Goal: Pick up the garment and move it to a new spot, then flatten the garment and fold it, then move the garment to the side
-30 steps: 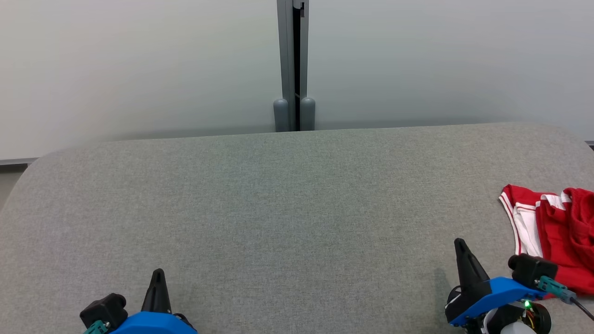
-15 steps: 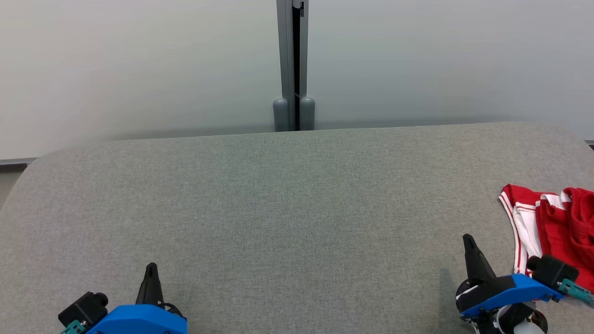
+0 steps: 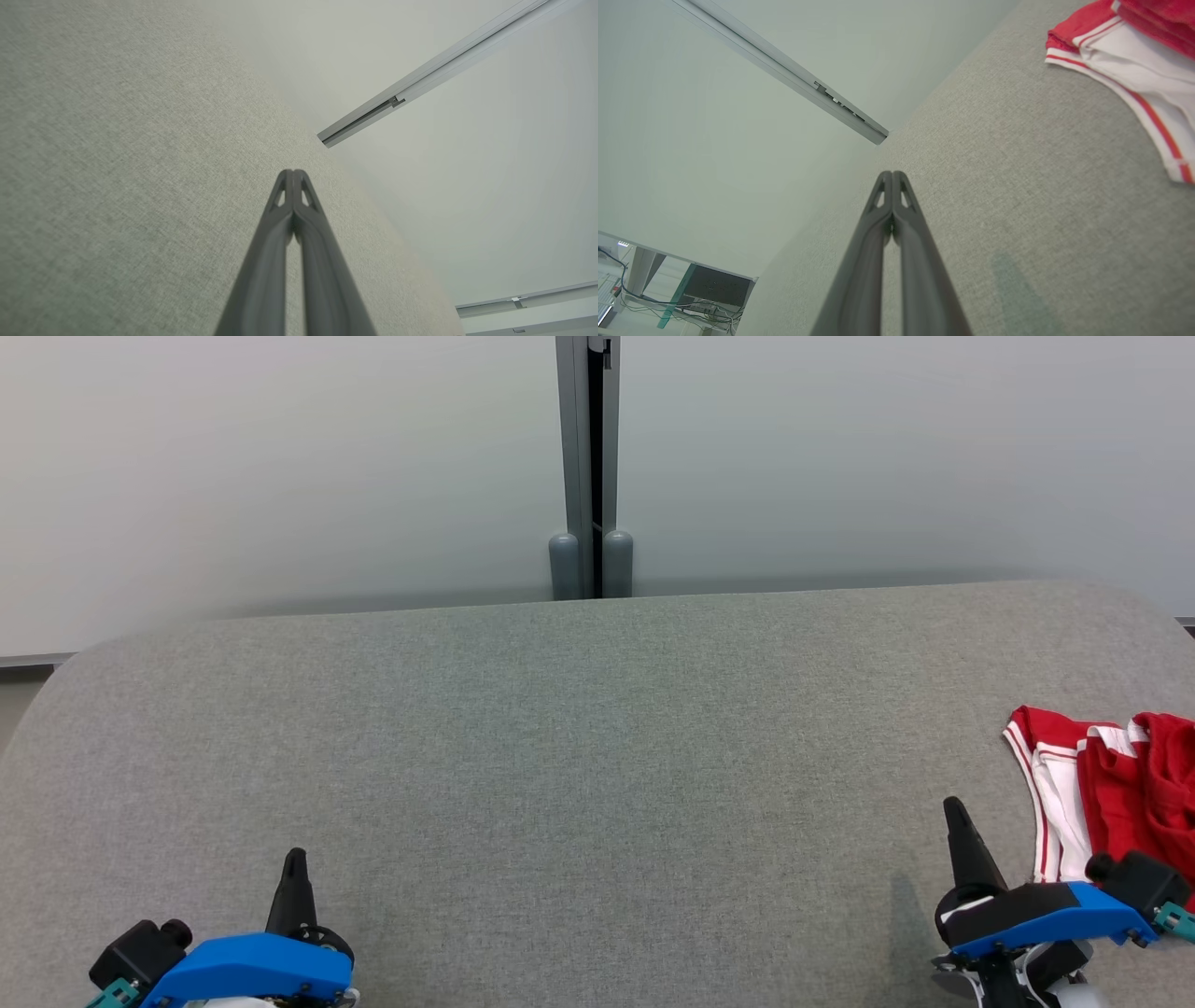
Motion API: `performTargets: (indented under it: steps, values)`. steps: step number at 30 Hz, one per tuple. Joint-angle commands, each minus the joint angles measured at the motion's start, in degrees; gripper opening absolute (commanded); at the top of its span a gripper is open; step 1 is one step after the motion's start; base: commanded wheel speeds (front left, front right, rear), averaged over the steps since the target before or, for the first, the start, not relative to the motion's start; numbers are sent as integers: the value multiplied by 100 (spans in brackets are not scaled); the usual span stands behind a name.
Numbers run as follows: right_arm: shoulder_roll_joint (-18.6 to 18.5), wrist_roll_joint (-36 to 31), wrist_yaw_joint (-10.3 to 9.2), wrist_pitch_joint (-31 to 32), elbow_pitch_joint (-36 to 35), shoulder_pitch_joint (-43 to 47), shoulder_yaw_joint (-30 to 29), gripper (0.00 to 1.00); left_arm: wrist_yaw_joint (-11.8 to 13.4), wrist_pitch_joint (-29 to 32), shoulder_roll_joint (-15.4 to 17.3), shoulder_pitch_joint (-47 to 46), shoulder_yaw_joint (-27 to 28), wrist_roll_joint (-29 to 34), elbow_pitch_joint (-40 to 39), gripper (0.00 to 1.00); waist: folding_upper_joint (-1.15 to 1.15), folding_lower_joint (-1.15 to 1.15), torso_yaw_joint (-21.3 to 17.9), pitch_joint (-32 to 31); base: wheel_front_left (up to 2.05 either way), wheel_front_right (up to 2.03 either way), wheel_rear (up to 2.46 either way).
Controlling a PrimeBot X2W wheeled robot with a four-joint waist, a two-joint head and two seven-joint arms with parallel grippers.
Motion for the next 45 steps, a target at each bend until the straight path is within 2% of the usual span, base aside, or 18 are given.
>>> performTargets:
  steps: [1, 45]
  values:
    - [-24, 167, 1, 37, -126, 10, -24, 0, -32, 38, 10, -169, 33, -141, -109, 0, 0, 0, 0, 0, 0, 0, 0]
    - [-35, 2776, 1, 703, -867, 252, -246, 0, -285, 701, 13, -265, 388, -2606, -592, 0, 0, 0, -13, 17, 0, 0, 0]
